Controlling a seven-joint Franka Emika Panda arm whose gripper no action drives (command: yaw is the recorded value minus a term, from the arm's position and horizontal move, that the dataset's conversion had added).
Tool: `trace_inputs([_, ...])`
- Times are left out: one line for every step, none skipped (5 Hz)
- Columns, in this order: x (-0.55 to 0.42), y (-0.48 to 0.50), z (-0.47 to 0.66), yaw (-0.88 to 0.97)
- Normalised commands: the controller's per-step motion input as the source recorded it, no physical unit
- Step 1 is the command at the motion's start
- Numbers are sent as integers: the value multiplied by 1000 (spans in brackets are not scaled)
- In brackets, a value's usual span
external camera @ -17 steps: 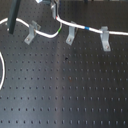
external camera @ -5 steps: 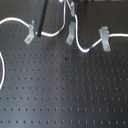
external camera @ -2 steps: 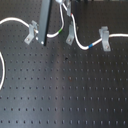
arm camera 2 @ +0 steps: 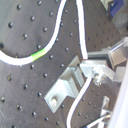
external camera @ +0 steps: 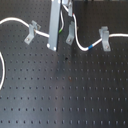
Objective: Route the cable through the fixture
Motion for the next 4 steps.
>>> trace_inputs([-110, 148, 111, -231])
trace_inputs([-223, 106, 180, -191])
trace_inputs([-233, 66, 190, -271])
trace_inputs([-197, 204, 162, -166])
